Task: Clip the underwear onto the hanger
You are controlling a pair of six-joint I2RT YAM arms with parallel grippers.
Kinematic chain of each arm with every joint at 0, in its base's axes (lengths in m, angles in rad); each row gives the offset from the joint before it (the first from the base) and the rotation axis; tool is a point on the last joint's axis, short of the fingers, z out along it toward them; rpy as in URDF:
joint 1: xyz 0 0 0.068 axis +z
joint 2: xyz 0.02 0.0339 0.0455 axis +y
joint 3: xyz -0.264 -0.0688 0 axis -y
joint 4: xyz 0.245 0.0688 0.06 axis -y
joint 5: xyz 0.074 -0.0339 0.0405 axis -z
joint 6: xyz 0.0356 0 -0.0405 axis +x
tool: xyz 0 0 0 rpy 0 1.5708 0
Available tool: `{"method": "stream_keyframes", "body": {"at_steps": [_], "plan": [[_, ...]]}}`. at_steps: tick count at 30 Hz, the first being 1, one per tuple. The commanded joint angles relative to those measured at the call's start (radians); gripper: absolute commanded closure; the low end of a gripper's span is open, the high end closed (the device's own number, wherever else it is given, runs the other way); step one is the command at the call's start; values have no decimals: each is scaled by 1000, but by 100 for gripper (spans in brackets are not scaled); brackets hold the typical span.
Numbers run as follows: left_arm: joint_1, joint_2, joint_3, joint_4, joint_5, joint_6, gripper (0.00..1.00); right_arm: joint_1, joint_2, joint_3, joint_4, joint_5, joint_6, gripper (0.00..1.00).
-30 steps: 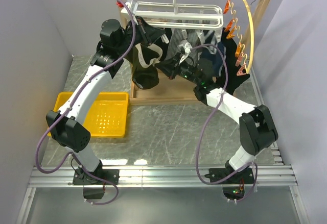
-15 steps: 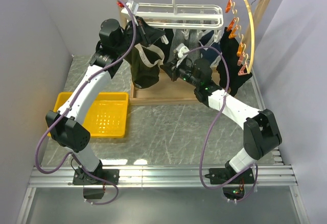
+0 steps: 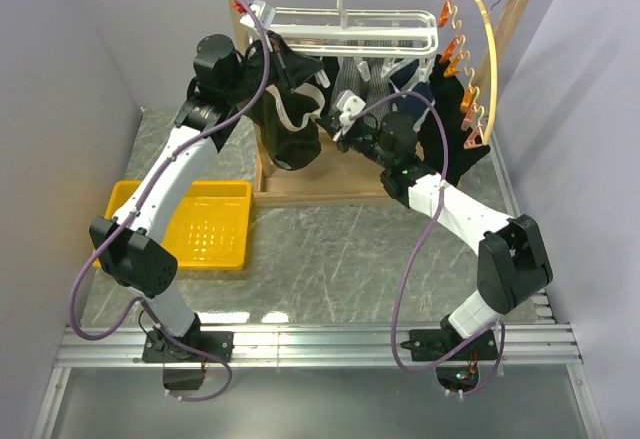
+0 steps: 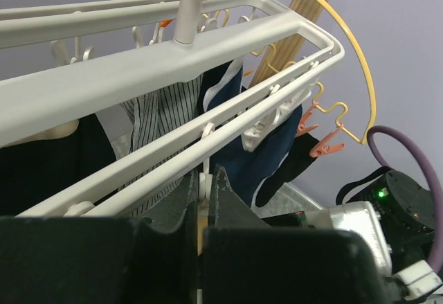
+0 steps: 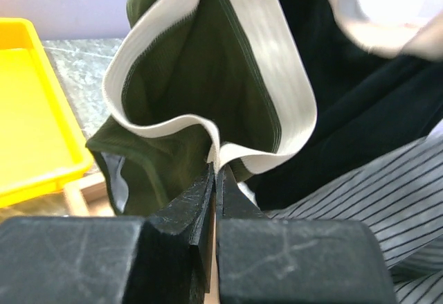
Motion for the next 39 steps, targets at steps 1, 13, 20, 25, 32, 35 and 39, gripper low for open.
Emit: {"method": "stream_keyframes", "body": {"at_steps": [1,13,20,25,32,35,39], "plan": [[-4,40,-30,-297,149,43,100,-7,-51,58,68,-43,-93,100],[-1,54,-4,-340,218,105,100,-73,-36,112,69,-244,-188,100],[-1,71,16,-396,166,140,100,-79,-39,150,3,-271,-200,100],[-1,79,16,-408,178,148,100,-76,-43,150,-16,-288,-222,100],[-7,91,28,-443,157,172,100,-75,-33,193,-72,-275,-260,100],[-13,98,40,-471,128,200,100,-70,-23,216,-96,-268,-274,100],[-21,105,49,-500,106,224,100,-70,-16,236,-119,-265,-291,100]]}}
